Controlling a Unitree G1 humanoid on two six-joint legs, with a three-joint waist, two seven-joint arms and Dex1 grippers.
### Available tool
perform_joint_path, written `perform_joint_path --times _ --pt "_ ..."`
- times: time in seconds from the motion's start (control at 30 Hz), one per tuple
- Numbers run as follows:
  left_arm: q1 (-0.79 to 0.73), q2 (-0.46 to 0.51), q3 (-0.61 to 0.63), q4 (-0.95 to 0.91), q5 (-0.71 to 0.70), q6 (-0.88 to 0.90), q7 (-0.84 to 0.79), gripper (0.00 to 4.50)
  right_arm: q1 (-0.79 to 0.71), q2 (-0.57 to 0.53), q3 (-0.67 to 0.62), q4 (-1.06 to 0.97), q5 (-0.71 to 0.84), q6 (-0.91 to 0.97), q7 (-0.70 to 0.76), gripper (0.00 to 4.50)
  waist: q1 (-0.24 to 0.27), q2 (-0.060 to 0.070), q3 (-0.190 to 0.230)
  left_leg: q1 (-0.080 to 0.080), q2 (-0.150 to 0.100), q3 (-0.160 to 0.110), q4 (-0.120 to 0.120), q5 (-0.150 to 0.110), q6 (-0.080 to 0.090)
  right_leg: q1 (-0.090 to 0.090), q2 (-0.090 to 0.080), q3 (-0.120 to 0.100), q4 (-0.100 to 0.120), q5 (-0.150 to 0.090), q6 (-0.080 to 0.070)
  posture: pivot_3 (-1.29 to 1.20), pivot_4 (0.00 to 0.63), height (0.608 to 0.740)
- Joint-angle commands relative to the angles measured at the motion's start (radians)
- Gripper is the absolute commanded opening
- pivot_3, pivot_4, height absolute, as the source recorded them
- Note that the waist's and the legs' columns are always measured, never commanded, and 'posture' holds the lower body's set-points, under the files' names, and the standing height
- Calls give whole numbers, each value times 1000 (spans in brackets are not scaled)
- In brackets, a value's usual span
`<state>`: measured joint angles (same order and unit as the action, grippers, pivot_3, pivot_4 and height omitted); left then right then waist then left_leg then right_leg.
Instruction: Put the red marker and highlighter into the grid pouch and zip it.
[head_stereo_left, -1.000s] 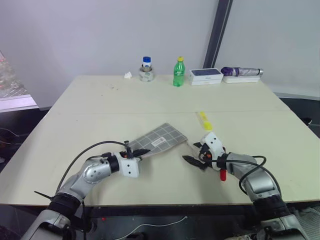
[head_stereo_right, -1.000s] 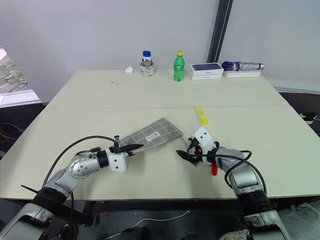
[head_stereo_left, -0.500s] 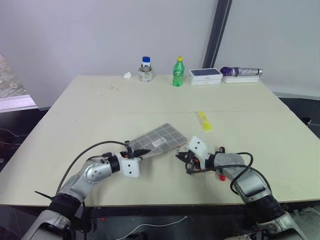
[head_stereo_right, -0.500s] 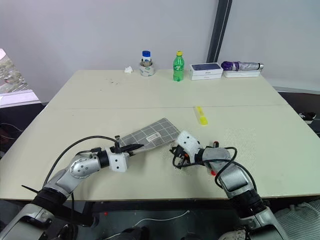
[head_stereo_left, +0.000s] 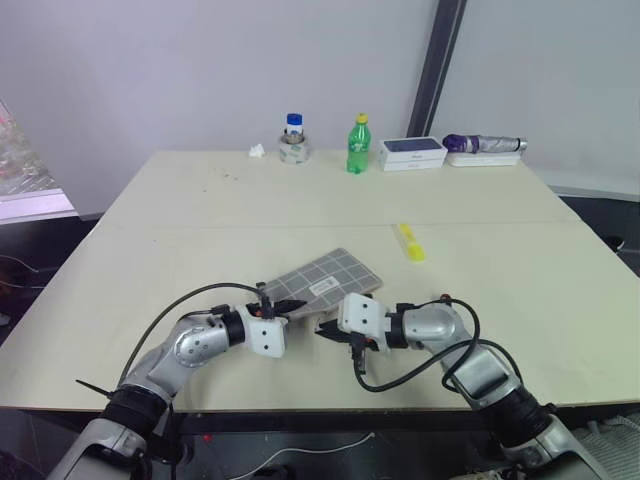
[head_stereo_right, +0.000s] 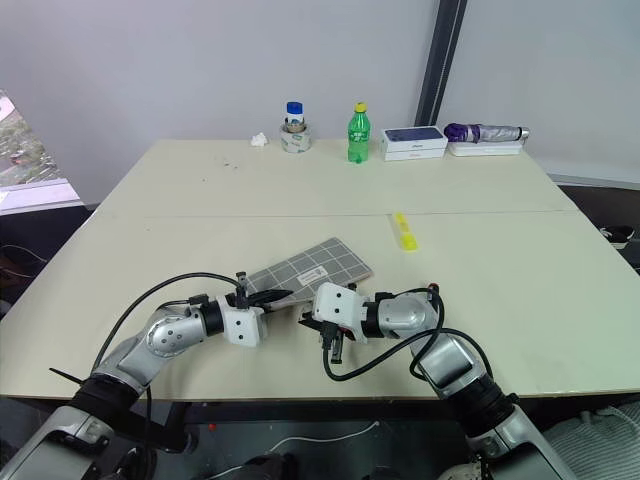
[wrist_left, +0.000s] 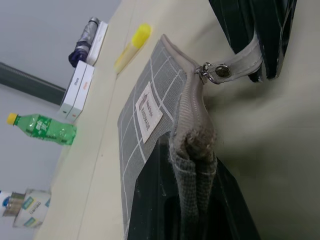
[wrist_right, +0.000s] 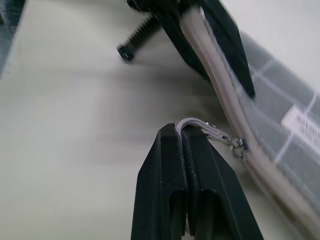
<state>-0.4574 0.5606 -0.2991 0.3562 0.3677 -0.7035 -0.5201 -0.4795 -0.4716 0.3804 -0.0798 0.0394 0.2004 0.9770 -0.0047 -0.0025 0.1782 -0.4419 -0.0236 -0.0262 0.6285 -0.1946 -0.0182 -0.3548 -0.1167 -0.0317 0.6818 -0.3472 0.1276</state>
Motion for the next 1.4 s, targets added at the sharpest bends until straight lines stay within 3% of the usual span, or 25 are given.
perform_joint_path --times 0.03,0.17,0.33,0.43,0.57,0.67,0.93,1.1,1.2,1.4 --pt "-4 -15 -26 22 28 6 6 0 -23 31 -32 -39 96 -13 53 48 0 0 0 0 0 0 0 0 0 0 0 0 0 0 0 0 150 740" --pt "-7 -21 -24 25 34 6 11 0 -5 17 -28 -47 121 -28 103 48 7 0 0 0 0 0 1 0 0 0 0 0 0 0 0 0 150 740" --pt "0 -26 -7 19 46 19 49 0 -8 5 -35 -4 72 -45 61 48 14 0 0 0 0 0 1 0 0 0 0 0 0 0 0 0 150 740" --pt "15 -13 3 9 45 12 63 0 8 -12 -54 11 83 -40 65 929 16 0 0 0 0 0 1 0 0 0 0 0 0 0 0 0 150 740" --pt "13 6 24 6 55 6 103 0 38 -61 -81 9 67 -54 51 2930 14 0 0 0 0 0 1 0 0 0 0 0 0 0 0 0 150 740" --pt "20 21 44 1 43 9 129 0 71 -87 -179 -30 151 29 32 4443 14 0 0 0 0 0 1 0 0 0 0 0 0 0 0 0 150 740" --pt "79 -40 139 -49 -161 117 123 0 45 -32 -457 -7 237 182 -260 4443 14 -1 0 0 2 0 0 0 0 -1 0 0 0 0 0 0 150 740" --pt "86 -72 165 -99 -241 183 94 0 -67 32 -464 142 141 243 -483 4443 13 -1 0 0 1 0 0 0 0 -1 0 1 0 0 0 0 150 740" --pt "81 -75 167 -105 -250 198 88 0 -144 52 -423 262 83 258 -540 4443 11 0 0 0 1 1 0 0 -1 -1 0 1 0 0 0 0 150 740" --pt "73 -80 154 -111 -229 205 77 0 -368 88 -404 710 5 92 -617 4443 1 0 1 -1 0 1 -1 0 -1 -2 0 1 0 0 0 0 150 740"
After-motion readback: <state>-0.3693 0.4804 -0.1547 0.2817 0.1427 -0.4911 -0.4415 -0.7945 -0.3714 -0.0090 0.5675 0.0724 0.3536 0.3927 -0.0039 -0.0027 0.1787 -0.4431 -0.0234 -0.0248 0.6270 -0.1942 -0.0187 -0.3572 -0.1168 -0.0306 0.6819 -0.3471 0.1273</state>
